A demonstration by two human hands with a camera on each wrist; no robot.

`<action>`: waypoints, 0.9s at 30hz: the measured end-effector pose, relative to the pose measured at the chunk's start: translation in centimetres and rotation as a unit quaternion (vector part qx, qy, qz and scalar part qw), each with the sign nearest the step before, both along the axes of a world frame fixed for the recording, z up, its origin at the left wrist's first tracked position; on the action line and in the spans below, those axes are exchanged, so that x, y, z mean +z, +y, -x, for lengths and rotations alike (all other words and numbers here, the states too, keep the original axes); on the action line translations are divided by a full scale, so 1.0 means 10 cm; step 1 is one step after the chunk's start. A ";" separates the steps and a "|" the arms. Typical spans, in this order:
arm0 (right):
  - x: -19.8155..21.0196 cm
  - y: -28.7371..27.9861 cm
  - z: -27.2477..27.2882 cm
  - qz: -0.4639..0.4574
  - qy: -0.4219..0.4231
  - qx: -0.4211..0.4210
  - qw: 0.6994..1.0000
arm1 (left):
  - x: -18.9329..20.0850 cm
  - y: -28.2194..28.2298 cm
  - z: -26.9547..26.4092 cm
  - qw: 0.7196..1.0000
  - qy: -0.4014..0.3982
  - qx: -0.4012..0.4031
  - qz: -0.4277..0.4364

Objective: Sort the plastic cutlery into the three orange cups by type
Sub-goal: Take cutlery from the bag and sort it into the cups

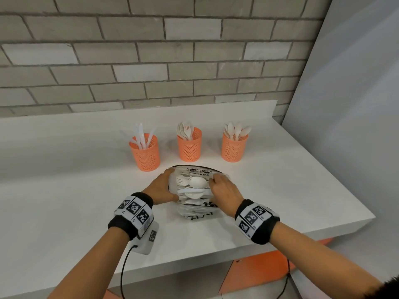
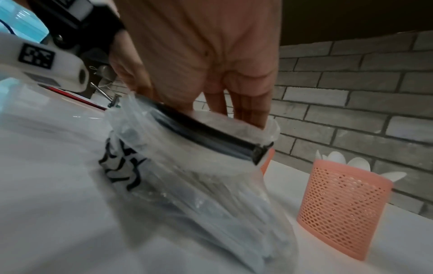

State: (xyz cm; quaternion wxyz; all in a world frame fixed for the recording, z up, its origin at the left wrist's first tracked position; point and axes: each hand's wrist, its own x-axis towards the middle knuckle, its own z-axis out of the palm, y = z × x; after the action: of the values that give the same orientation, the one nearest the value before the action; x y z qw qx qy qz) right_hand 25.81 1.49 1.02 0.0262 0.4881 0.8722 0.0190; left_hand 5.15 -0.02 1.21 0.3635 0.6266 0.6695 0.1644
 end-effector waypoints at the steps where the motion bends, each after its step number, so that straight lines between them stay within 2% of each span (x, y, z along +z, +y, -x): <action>1: -0.02 0.03 0.03 0.015 -0.006 -0.002 1.000 | 0.02 0.01 0.00 1.000 0.004 0.002 0.004; 8: -0.04 0.13 0.13 0.024 -0.058 0.051 0.997 | 0.08 0.04 0.02 0.999 -0.006 0.023 0.021; 15: -0.10 0.13 0.20 0.050 0.009 0.071 0.996 | 0.02 -0.02 0.09 0.997 -0.047 0.037 0.043; 23: -0.15 0.27 0.26 0.110 0.117 0.030 0.987 | 0.00 -0.15 0.22 1.000 -0.017 0.019 0.019; 27: -0.15 0.30 0.27 0.121 0.118 0.035 0.985 | -0.01 -0.19 0.23 0.999 -0.034 0.028 0.012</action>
State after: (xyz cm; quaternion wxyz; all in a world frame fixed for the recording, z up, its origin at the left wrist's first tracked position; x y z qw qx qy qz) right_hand 23.07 4.49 -0.51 -0.0192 0.4490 0.8817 -0.1437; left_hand 2.82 -1.92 1.12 0.3889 0.5970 0.6761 0.1878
